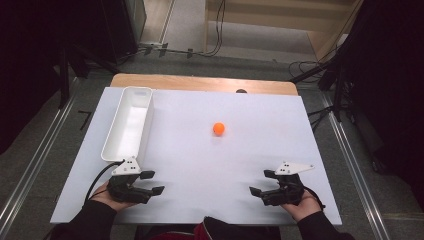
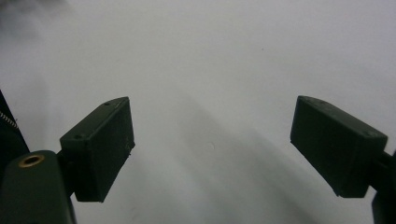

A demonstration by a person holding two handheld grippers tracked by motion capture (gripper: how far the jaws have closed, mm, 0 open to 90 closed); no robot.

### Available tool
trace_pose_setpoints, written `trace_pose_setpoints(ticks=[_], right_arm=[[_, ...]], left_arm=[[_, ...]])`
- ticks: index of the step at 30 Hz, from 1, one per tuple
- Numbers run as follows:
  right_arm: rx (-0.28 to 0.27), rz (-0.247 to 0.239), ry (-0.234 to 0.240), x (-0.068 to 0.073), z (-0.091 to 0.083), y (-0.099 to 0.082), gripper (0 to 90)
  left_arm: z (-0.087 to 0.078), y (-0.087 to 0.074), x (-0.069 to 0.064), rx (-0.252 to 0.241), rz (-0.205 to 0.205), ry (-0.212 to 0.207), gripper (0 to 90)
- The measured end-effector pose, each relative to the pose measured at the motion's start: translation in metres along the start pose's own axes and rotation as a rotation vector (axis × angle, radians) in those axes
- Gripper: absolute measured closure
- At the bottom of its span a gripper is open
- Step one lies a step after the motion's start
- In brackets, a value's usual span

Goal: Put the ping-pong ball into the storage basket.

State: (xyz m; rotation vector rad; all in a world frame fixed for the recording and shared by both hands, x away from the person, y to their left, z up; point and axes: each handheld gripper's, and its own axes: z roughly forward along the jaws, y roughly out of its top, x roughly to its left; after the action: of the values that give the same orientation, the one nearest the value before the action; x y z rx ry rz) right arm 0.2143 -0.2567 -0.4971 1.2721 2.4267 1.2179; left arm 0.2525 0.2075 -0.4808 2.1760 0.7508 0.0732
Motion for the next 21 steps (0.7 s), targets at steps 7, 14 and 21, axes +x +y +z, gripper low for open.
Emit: trace_pose_setpoints(ticks=[7,14,21], right_arm=[[0.002,0.006,0.006,-0.0006,0.0015,0.0013,12.3],[0.017,0.009,0.003,-0.0016,0.0031,0.0009,12.2],[0.014,0.0,0.001,0.0016,0.0022,0.0002,12.2]], left_arm=[[0.0004,-0.0002,0.0013,-0.004,0.0,-0.003,32.8],[0.0018,0.0006,0.0023,-0.005,0.0,-0.005,32.7],[0.0008,0.0004,0.0,-0.009,0.007,-0.009,32.7]])
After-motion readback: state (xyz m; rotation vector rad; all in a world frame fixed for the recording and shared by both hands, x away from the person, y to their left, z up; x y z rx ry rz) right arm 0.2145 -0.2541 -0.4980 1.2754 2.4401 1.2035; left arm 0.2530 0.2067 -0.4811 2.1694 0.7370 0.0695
